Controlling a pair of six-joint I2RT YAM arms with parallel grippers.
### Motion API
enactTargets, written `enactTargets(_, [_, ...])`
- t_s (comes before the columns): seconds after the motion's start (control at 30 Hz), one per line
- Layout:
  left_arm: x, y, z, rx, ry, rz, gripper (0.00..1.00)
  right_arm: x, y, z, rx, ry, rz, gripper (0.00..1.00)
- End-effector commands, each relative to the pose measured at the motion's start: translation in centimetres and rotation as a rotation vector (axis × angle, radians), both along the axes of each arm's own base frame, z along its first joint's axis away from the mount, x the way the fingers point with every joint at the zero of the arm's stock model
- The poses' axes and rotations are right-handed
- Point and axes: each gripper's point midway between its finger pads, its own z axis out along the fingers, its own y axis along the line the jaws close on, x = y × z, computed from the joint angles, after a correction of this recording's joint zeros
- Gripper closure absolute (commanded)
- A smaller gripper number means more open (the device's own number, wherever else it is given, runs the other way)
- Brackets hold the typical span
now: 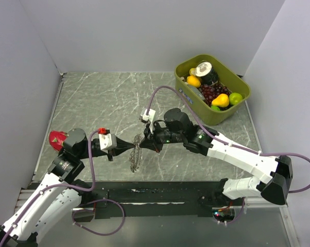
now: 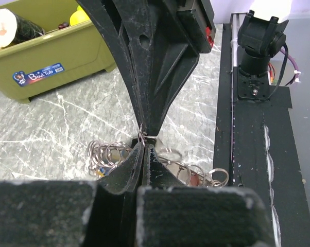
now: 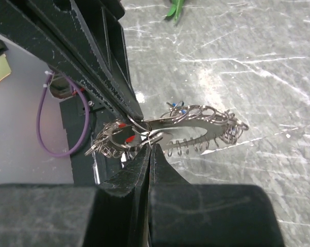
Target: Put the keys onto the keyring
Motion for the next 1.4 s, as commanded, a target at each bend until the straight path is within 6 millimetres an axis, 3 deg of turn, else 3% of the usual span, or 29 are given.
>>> enactTargets(0.0, [-1.3,-0.3,3.7,-0.077,-0.113,-0.065,0.99,1.4,-0.3,1.3,0.047,-0.04,-0.039,1.0])
enactTargets(0.2, [-1.5,-0.4,4.4,-0.115,-0.128,-0.082,0.99,0.7,-0.2,2.1,0.078,-0.047,-0.004,0.98])
enactTargets(0.23, [-1.6,-0.4,4.4,-0.116,-0.129,-0.084,0.99,0.7,-0.3,2.1,0.087,-0.055,-0.007,0.82])
enactTargets(0.4, [-1.7,-0.4,4.7,-0.124,-0.135,-0.089,0.99,0.6,-2.0,4.5,0.144,-0.134,-0.052,0.42])
enactTargets(0.47, [-1.8,-0.5,4.9,-0.133,-0.143,-0.097,0.99,0.7,-2.7,5.3,0.164,-0.17,-0.067,0.32])
enactTargets(0.5, [-1.9,-0.5,5.0,-0.138,-0.138,-0.101,0.99,0.4,-3.3,6.3,0.189,-0.204,-0.061,0.21])
enactTargets(0.57, [-2.1,-0.6,5.3,-0.15,-0.146,-0.114,0.99,-0.3,-3.6,6.8,0.215,-0.224,-0.03,0.16])
enactTargets(0.7, [-2.4,-0.9,6.1,-0.187,-0.144,-0.142,0.99,-2.1,-4.0,9.4,0.321,-0.277,0.065,0.15])
enactTargets(0.83, [-3.3,-1.1,7.4,-0.246,-0.142,-0.189,0.99,-3.2,-3.5,10.6,0.384,-0.275,0.134,0.18])
enactTargets(1.13, [-3.8,-1.3,9.6,-0.321,-0.154,-0.228,0.99,-4.2,-1.9,11.6,0.433,-0.239,0.24,0.29])
enactTargets(1.33, [-3.9,-1.5,9.9,-0.33,-0.149,-0.242,0.99,-4.2,-1.3,11.7,0.46,-0.208,0.237,0.35])
enactTargets(1.37, [-3.8,-1.6,9.8,-0.328,-0.147,-0.243,0.99,-4.1,-1.3,11.8,0.466,-0.205,0.228,0.4])
